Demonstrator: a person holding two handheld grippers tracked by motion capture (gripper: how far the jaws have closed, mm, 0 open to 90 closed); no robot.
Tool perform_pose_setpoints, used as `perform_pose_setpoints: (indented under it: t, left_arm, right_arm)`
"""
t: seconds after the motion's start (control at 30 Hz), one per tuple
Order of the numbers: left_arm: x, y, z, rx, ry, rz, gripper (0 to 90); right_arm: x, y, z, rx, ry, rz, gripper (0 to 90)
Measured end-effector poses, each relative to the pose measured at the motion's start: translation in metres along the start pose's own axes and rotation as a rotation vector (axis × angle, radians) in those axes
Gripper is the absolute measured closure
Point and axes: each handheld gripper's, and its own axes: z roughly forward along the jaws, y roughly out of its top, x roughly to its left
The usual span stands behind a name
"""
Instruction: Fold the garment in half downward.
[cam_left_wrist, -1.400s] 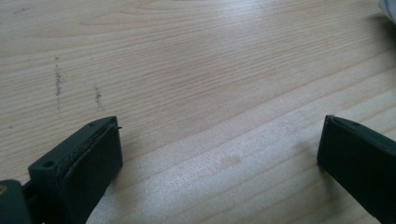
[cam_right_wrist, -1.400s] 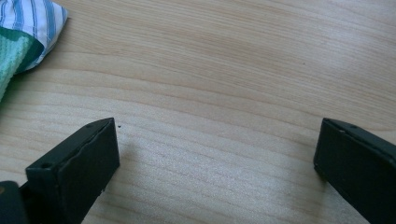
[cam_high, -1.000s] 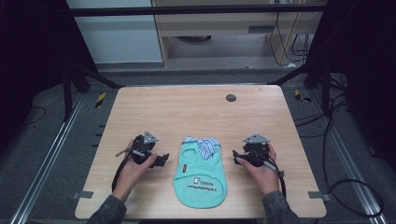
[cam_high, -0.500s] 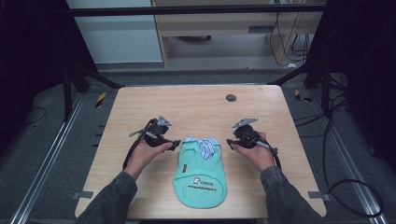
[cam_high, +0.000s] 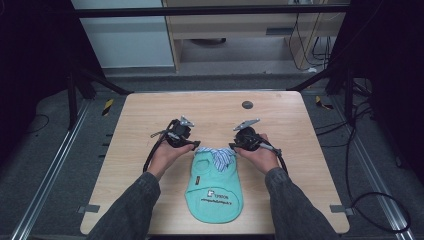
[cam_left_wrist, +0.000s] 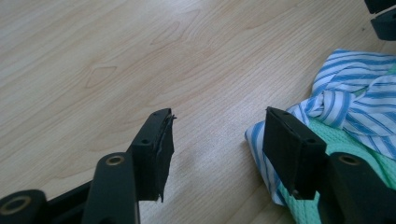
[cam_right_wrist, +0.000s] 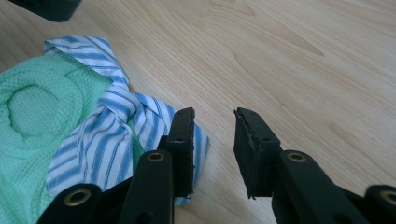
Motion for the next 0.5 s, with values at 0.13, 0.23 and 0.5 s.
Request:
perform_pose_setpoints:
  t: [0.13, 0.23, 0.5]
  left_arm:
    - [0.001, -0.001, 0.005, 0.011, -0.013, -0.010, 45.8]
    - [-0.002, 0.000, 0.008, 0.014, -0.021, -0.006, 45.8]
    - [-0.008, -0.001, 0.021, 0.042, -0.032, -0.002, 45.8]
  right_arm:
    - [0.001, 0.001, 0.008, 0.016, -0.003, -0.009, 69.4]
    - [0.002, 0.001, 0.015, 0.028, 0.002, -0.010, 68.9]
    - [0.003, -0.001, 0.018, 0.048, 0.009, -0.003, 64.1]
